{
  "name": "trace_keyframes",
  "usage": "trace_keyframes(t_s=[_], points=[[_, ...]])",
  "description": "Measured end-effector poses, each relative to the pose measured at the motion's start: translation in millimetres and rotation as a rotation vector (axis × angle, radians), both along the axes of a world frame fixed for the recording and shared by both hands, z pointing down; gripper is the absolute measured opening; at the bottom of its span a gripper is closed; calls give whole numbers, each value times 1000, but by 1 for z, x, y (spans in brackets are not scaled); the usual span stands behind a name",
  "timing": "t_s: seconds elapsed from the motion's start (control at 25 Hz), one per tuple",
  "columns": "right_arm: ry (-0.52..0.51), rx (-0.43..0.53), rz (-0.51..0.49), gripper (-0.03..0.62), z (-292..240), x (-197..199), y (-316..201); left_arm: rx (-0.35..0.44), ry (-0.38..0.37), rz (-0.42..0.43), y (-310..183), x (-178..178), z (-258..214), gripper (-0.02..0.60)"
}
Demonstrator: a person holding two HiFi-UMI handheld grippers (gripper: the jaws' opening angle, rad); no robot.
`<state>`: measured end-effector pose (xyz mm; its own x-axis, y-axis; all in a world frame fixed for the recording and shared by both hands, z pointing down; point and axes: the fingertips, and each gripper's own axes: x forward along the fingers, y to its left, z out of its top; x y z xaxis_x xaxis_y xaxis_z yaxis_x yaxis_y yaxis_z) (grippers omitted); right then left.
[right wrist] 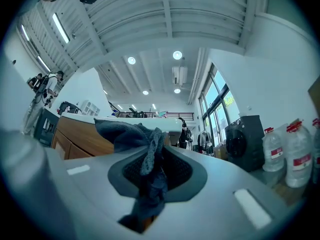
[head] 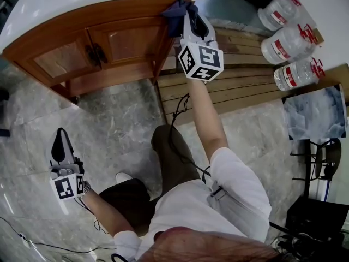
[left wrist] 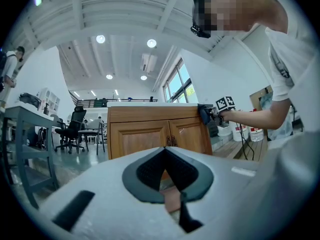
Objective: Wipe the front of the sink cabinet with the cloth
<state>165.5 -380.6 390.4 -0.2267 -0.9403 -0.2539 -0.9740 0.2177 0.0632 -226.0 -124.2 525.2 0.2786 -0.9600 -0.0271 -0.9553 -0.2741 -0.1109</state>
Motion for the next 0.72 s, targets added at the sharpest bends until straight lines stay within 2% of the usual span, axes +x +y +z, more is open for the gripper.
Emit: trace_keyframes(t_s=[0.24, 0.4, 0.52, 0.72], points=[[-48, 13, -21, 51, -7, -8, 12, 7, 0, -13, 3, -7, -3, 2], [-65, 44, -84, 51, -18, -32, 33, 12, -3, -16, 7, -4, -5, 2], [-51, 35, -181, 51, -13, -74, 43, 15, -2, -19, 7, -3, -6, 2], [15, 9, -400, 49, 3, -174, 67, 30, -6, -26, 8, -2, -13, 2]])
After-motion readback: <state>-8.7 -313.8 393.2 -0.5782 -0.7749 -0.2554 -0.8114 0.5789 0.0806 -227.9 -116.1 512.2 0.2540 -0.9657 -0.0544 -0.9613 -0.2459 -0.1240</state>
